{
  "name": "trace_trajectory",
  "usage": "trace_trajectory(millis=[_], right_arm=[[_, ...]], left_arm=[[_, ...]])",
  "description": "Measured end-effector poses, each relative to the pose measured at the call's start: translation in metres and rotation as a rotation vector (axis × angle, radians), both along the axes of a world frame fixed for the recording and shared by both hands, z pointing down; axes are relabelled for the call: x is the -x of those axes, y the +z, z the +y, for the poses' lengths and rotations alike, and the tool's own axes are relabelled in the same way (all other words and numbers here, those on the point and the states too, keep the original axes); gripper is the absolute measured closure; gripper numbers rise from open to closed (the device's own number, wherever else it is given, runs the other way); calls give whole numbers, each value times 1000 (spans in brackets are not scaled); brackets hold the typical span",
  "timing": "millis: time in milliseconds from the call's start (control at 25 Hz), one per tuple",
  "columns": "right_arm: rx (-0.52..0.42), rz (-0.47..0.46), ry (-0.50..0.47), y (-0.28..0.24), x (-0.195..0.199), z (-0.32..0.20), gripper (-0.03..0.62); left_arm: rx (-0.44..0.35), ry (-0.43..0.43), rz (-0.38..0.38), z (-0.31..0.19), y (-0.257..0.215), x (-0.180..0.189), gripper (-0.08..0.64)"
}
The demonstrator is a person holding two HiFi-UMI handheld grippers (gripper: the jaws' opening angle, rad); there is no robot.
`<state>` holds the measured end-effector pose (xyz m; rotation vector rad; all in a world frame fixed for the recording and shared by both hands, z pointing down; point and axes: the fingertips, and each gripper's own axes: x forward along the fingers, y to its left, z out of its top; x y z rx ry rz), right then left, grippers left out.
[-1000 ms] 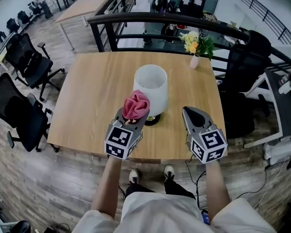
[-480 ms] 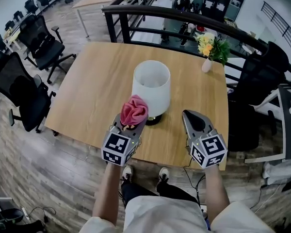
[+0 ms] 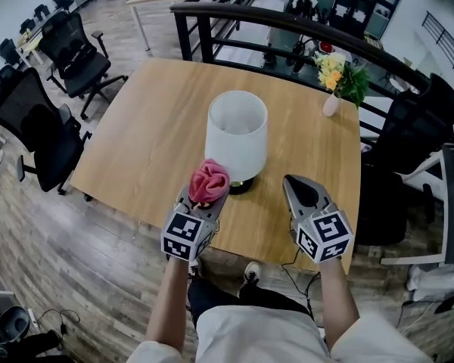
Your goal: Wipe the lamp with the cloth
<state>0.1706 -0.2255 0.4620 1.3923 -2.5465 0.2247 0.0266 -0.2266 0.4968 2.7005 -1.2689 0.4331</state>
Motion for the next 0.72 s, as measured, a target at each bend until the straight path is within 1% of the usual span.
trace_trajectory(millis=[160,280,440,600,720], right_arm=[[3,6,-18,1,0,1,580],[1,4,-24,-2,-2,1,580],[-5,-1,-29,-7,-4,4,580],[-7,-12,-20,-8,-12,5,580],[-9,-24,-10,-11,-18,8,580]], left_arm=[[-5,-5,2,5,-4,-6,397],[-29,2,9,6,-19,-12,396],[-96,19,-6,6,-51,-20,396],[-192,47,-16,1,-94,-32,396],[-237,73,-31,-1,-120,-43,396]])
